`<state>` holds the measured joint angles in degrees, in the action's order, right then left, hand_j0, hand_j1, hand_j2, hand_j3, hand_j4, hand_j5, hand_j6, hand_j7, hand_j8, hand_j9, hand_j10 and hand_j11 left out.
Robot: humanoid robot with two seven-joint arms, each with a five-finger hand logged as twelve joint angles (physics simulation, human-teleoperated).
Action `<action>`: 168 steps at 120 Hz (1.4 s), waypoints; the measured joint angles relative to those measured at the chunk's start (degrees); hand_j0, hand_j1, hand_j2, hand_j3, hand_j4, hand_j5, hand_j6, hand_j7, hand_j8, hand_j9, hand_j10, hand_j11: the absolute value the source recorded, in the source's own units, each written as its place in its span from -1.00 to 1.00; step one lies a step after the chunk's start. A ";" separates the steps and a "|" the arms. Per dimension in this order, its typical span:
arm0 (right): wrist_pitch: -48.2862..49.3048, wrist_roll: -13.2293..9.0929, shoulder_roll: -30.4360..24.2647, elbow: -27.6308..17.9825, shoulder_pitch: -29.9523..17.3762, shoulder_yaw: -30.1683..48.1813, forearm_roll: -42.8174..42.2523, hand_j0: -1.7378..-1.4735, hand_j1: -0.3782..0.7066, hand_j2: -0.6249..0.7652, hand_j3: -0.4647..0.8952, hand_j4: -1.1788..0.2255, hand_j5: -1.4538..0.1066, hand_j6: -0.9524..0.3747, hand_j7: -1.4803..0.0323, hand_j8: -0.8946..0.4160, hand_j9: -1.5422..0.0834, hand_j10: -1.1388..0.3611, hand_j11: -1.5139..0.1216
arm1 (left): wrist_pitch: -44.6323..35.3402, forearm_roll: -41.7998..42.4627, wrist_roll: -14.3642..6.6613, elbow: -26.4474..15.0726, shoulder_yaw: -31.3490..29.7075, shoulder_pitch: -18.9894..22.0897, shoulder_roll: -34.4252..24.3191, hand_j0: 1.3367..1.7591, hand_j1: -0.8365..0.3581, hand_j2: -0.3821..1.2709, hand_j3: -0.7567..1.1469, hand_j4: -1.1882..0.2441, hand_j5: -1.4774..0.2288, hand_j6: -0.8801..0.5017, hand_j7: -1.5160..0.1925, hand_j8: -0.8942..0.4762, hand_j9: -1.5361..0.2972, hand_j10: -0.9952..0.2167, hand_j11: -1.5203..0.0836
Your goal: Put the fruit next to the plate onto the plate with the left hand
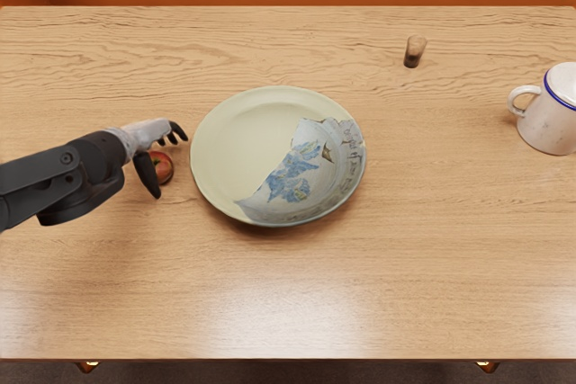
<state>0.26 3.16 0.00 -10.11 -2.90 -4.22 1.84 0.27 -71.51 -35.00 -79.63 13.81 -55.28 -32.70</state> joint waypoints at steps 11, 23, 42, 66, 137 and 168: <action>0.00 0.00 0.00 0.00 0.00 0.00 0.00 -0.40 -0.90 -0.11 -0.32 0.65 0.83 0.40 0.92 0.33 0.86 0.49 0.82 | -0.04 -0.01 0.00 0.05 -0.16 0.09 0.00 0.52 0.38 -0.46 -0.20 0.23 0.27 -0.17 0.31 -0.15 0.24 0.13 0.40; 0.00 0.00 0.00 0.00 0.00 0.00 0.00 -0.40 -0.90 -0.11 -0.32 0.65 0.83 0.40 0.92 0.33 0.86 0.49 0.82 | -0.07 -0.32 0.00 0.07 -0.24 0.09 0.04 0.52 0.36 -0.46 -0.20 0.21 0.25 -0.19 0.30 -0.16 0.23 0.12 0.39; 0.00 0.00 0.00 0.00 0.00 0.00 0.00 -0.40 -0.90 -0.11 -0.32 0.65 0.83 0.40 0.92 0.33 0.86 0.49 0.82 | -0.09 -0.53 0.00 0.08 -0.32 0.18 -0.08 0.52 0.34 -0.46 -0.20 0.20 0.24 -0.20 0.28 -0.17 0.22 0.10 0.37; 0.00 0.00 0.00 0.00 0.00 0.00 0.00 -0.40 -0.90 -0.11 -0.32 0.65 0.83 0.40 0.92 0.33 0.86 0.49 0.82 | -0.10 -0.58 0.00 0.09 -0.36 0.26 -0.40 0.52 0.33 -0.45 -0.20 0.20 0.23 -0.21 0.28 -0.18 0.21 0.10 0.36; 0.00 0.00 0.00 0.00 0.00 0.00 0.00 -0.40 -0.90 -0.11 -0.32 0.65 0.83 0.40 0.92 0.33 0.86 0.49 0.82 | -0.06 8.14 0.04 0.42 0.30 -0.41 -1.46 0.47 -0.30 -0.16 -0.20 -0.37 -0.45 -0.25 -0.40 -0.10 -0.43 -0.06 -0.39; 0.00 0.00 0.00 0.00 0.00 0.00 0.00 -0.40 -0.90 -0.11 -0.32 0.65 0.83 0.40 0.92 0.33 0.86 0.49 0.82 | 0.06 18.10 0.09 1.95 8.76 -1.11 -6.51 0.45 -0.26 -0.13 -0.20 -0.45 -0.62 -0.22 -0.56 0.00 -0.55 -0.02 -0.54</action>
<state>0.26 3.16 0.00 -10.11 -2.90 -4.22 1.85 0.33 -53.41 -34.91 -77.68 22.57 -56.39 -39.20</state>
